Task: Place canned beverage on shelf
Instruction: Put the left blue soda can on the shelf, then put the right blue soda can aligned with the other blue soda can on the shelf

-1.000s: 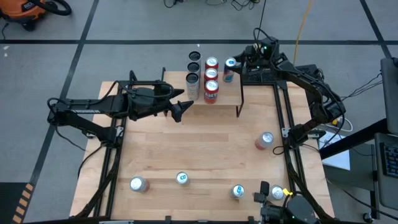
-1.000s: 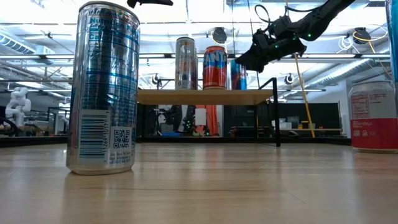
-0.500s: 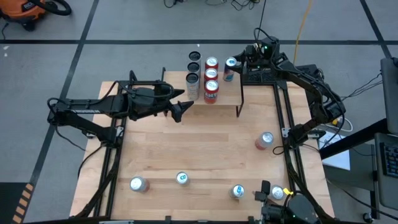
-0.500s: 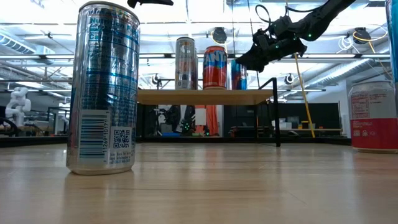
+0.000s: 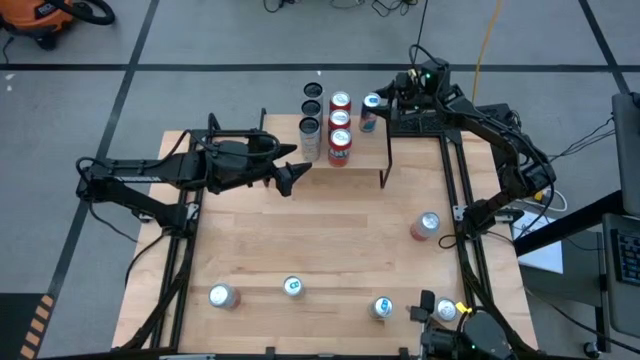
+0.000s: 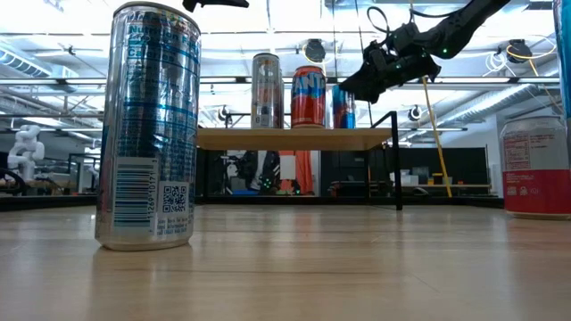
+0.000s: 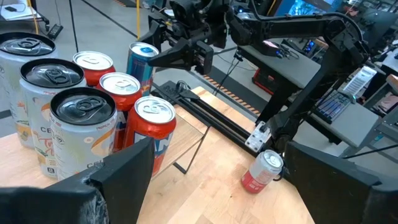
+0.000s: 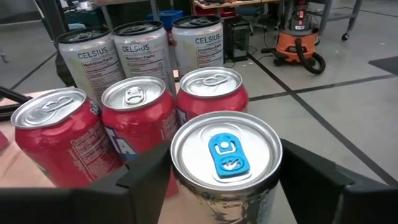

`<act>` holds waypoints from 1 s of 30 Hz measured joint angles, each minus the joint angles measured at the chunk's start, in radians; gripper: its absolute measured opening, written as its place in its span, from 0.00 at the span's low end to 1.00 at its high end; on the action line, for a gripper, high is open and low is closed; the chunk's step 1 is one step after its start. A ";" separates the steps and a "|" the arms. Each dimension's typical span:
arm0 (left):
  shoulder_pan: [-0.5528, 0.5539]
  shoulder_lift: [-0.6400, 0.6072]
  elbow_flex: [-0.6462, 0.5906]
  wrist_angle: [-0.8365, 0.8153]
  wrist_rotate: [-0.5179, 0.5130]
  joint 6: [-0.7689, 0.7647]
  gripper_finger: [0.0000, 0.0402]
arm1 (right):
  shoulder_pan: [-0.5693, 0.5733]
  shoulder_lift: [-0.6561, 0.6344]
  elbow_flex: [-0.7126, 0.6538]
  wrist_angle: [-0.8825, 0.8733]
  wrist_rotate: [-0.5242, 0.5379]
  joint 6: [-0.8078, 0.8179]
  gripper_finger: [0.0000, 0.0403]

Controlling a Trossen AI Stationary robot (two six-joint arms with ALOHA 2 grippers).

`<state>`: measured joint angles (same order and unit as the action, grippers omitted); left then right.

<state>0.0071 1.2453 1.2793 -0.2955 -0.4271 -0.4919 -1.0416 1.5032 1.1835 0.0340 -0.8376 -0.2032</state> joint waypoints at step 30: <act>-0.001 0.000 0.000 -0.002 0.031 -0.001 0.90 | 0.014 -0.206 0.000 -0.110 0.219 0.092 0.74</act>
<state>0.0063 1.2453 1.2793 -0.2976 -0.3965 -0.4925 -1.0271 1.2968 1.1839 -0.0757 -0.6186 -0.1112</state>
